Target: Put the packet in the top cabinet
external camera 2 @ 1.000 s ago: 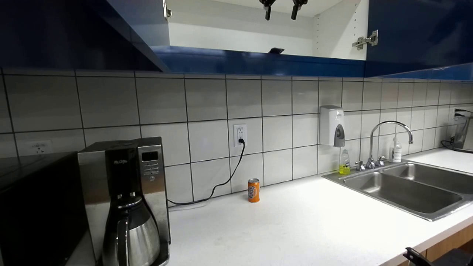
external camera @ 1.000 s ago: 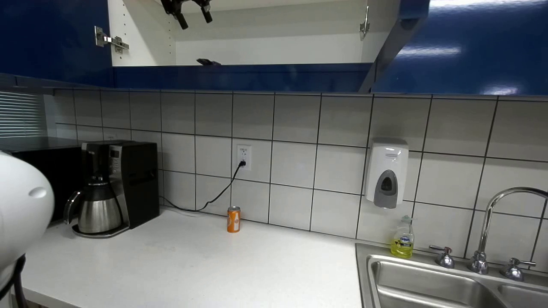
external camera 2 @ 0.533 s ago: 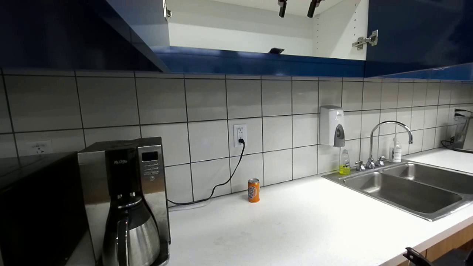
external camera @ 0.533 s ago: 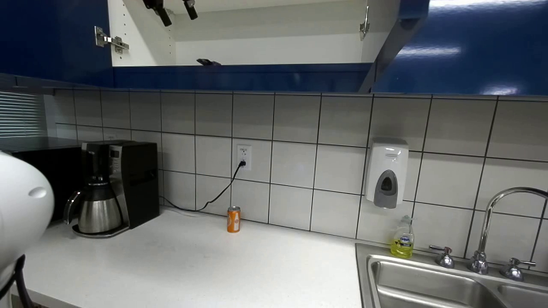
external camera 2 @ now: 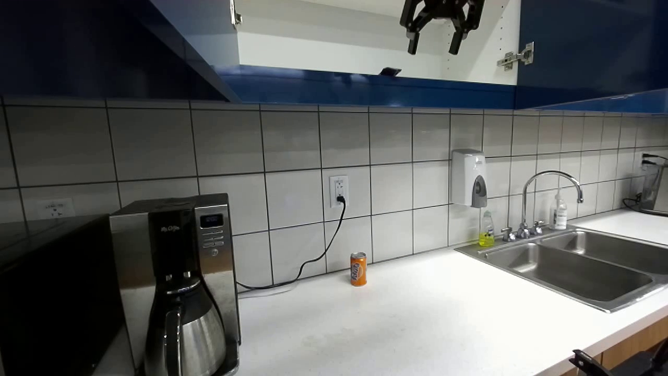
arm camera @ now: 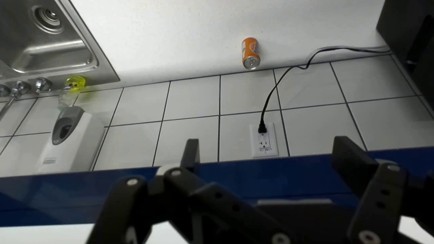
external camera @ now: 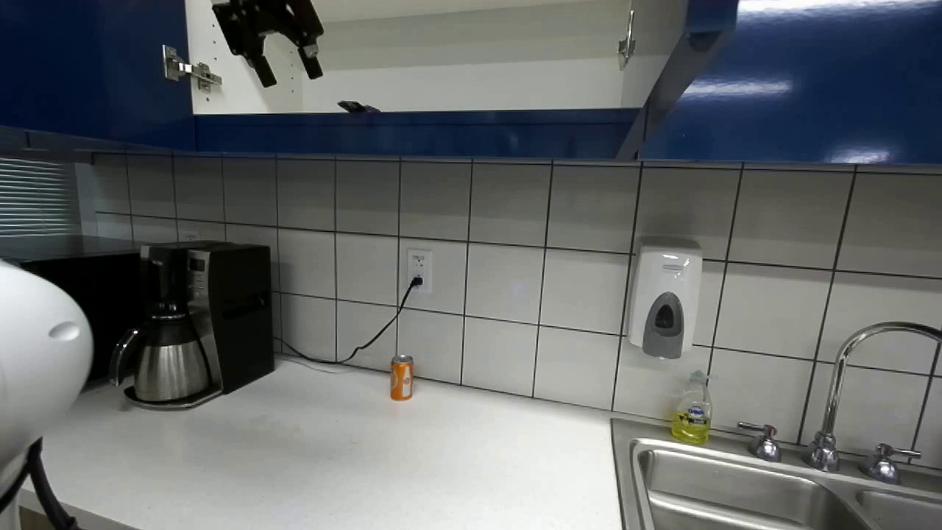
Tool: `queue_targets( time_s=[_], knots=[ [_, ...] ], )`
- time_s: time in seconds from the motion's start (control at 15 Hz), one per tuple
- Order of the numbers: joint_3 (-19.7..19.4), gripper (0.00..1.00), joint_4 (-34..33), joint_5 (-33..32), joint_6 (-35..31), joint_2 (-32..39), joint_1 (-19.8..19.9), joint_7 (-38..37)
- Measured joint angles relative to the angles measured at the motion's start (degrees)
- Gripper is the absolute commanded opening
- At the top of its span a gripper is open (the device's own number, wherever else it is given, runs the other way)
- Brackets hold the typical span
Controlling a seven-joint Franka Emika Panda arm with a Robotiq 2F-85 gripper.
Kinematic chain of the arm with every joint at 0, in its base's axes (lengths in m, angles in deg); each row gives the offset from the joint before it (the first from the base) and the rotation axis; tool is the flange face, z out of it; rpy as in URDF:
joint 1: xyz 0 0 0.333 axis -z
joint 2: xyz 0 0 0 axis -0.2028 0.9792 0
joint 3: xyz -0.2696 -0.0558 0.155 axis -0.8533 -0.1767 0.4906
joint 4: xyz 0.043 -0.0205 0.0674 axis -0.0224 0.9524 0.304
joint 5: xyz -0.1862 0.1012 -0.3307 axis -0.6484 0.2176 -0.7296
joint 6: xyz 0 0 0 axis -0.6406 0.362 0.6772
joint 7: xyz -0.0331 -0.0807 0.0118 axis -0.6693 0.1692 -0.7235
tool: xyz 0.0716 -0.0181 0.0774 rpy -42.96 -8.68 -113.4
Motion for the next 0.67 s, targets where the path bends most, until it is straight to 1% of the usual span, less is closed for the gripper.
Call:
queue_targets(
  time_s=[0.67],
  knots=[
    [-0.7,1.0,8.7,2.2,0.6,-3.5,0.0,1.9]
  ],
)
